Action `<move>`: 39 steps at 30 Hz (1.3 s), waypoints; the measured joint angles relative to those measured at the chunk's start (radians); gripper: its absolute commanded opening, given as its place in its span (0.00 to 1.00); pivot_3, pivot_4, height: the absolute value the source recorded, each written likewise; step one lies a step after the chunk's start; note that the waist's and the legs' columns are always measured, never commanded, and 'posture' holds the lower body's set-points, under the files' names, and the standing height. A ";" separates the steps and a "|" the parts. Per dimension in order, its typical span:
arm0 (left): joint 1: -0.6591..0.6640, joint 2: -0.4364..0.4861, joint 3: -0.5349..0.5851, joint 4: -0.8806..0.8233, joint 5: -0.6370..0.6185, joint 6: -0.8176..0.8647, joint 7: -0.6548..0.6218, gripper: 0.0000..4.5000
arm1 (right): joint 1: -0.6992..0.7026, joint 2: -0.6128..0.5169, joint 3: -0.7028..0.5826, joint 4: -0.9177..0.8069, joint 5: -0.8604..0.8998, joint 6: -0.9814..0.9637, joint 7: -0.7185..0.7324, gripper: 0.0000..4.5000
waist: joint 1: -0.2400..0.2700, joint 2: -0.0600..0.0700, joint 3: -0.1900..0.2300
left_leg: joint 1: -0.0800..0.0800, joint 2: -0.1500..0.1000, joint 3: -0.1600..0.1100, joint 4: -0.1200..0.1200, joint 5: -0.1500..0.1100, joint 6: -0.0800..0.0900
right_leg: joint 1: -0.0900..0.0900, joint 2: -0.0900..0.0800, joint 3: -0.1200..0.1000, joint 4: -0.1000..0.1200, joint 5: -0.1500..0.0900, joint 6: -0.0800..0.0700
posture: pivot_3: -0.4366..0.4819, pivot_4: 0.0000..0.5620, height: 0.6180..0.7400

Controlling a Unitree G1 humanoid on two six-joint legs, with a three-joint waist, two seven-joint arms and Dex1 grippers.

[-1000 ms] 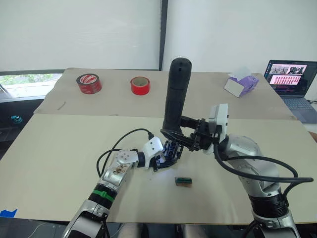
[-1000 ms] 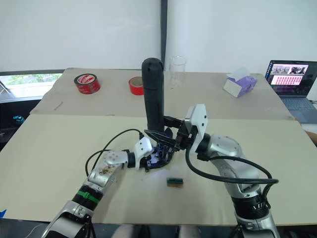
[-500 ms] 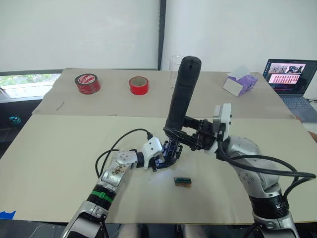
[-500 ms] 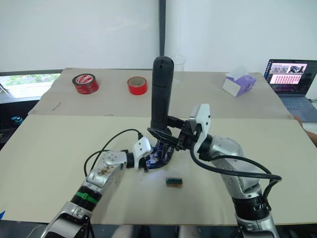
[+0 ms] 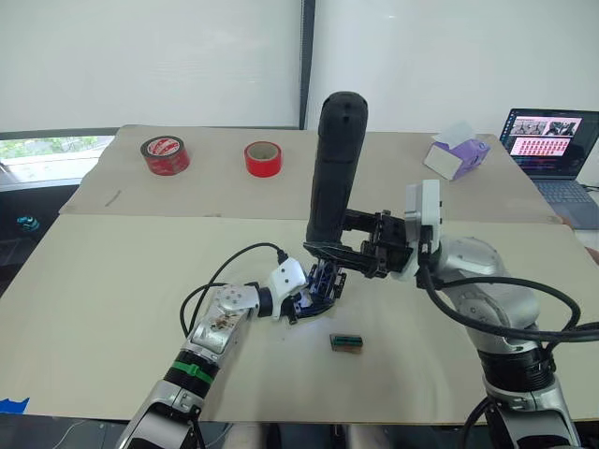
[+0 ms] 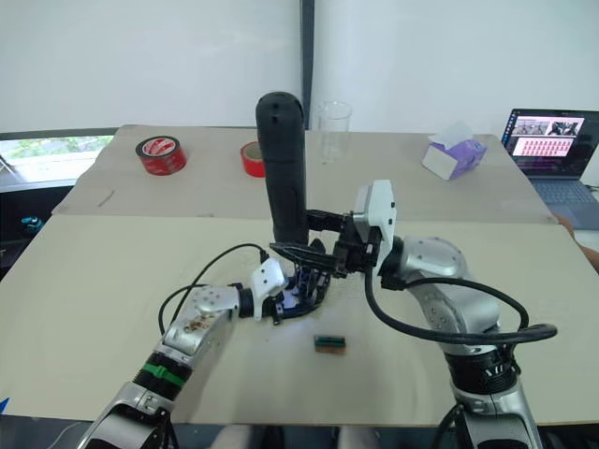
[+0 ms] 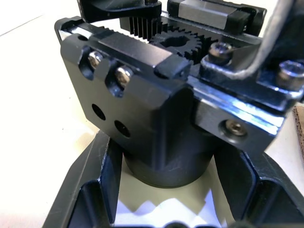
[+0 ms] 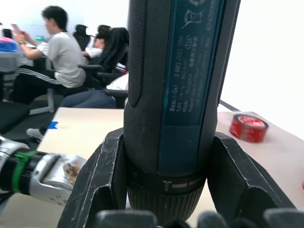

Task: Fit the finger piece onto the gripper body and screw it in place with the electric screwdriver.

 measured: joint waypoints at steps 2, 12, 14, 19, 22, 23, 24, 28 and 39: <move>0.004 -0.001 0.000 0.008 -0.002 -0.016 0.004 0.51 | 0.000 -0.008 -0.001 -0.005 0.018 0.010 0.007 0.43 | -0.001 0.000 0.000 | 0.000 0.000 0.000 0.000 0.000 0.000 | 0.000 -0.001 0.000 0.000 0.000 0.000 | 0.48 0.27 1.00; 0.006 -0.003 0.008 0.034 -0.007 -0.058 0.012 0.51 | -0.023 -0.099 -0.104 -0.071 0.215 0.123 0.035 0.43 | 0.001 0.000 0.000 | 0.000 0.000 0.000 0.000 0.000 0.000 | 0.000 -0.002 -0.001 0.000 0.000 -0.001 | 0.48 0.27 1.00; 0.006 -0.003 0.010 0.036 -0.007 -0.058 0.012 0.62 | -0.037 -0.132 -0.145 -0.102 0.285 0.158 0.028 0.43 | 0.001 0.000 0.000 | 0.001 0.000 0.000 0.000 0.000 0.000 | 0.001 -0.003 -0.003 0.000 0.000 -0.001 | 0.48 0.27 1.00; 0.006 -0.005 0.014 0.041 -0.009 -0.059 0.011 0.99 | -0.040 -0.220 -0.218 -0.125 0.379 0.217 0.017 0.43 | 0.001 0.000 0.000 | 0.001 0.000 0.000 0.000 0.000 0.000 | 0.001 -0.005 -0.007 0.000 -0.001 -0.003 | 0.48 0.27 1.00; 0.007 -0.005 0.017 0.044 -0.012 -0.068 0.008 0.99 | -0.047 -0.297 -0.266 -0.095 0.399 0.249 0.020 0.43 | 0.001 0.000 0.000 | 0.001 0.000 0.000 0.000 0.000 0.000 | 0.001 -0.005 -0.007 0.000 -0.001 -0.002 | 0.48 0.27 1.00; 0.011 -0.005 0.018 0.045 -0.017 -0.076 0.007 0.99 | -0.048 -0.329 -0.282 -0.076 0.403 0.262 0.026 0.43 | 0.002 0.000 0.000 | 0.001 0.000 0.000 0.000 0.000 0.000 | 0.001 -0.005 -0.007 0.000 -0.001 -0.003 | 0.48 0.27 1.00; 0.018 -0.005 0.025 0.044 -0.028 -0.083 0.002 0.99 | -0.048 -0.373 -0.301 -0.047 0.407 0.281 0.041 0.43 | 0.001 0.000 0.000 | 0.001 0.000 0.000 0.000 0.000 0.000 | 0.001 -0.005 -0.007 0.000 -0.001 -0.003 | 0.48 0.27 1.00; 0.067 0.031 0.072 0.010 -0.093 -0.127 -0.052 0.99 | -0.037 -0.558 -0.344 0.090 0.377 0.357 0.108 0.43 | -0.004 0.000 0.001 | 0.000 0.001 0.001 -0.003 0.000 -0.001 | -0.001 -0.005 -0.007 -0.001 -0.002 -0.003 | 0.48 0.27 1.00; 0.257 0.321 0.228 -0.162 -0.318 -0.082 -0.334 0.99 | -0.048 -0.827 0.056 0.411 -0.103 0.488 0.152 0.43 | -0.010 0.010 0.010 | -0.012 0.000 0.005 -0.004 0.002 -0.004 | -0.018 -0.005 -0.006 0.001 -0.001 -0.002 | 0.48 0.27 1.00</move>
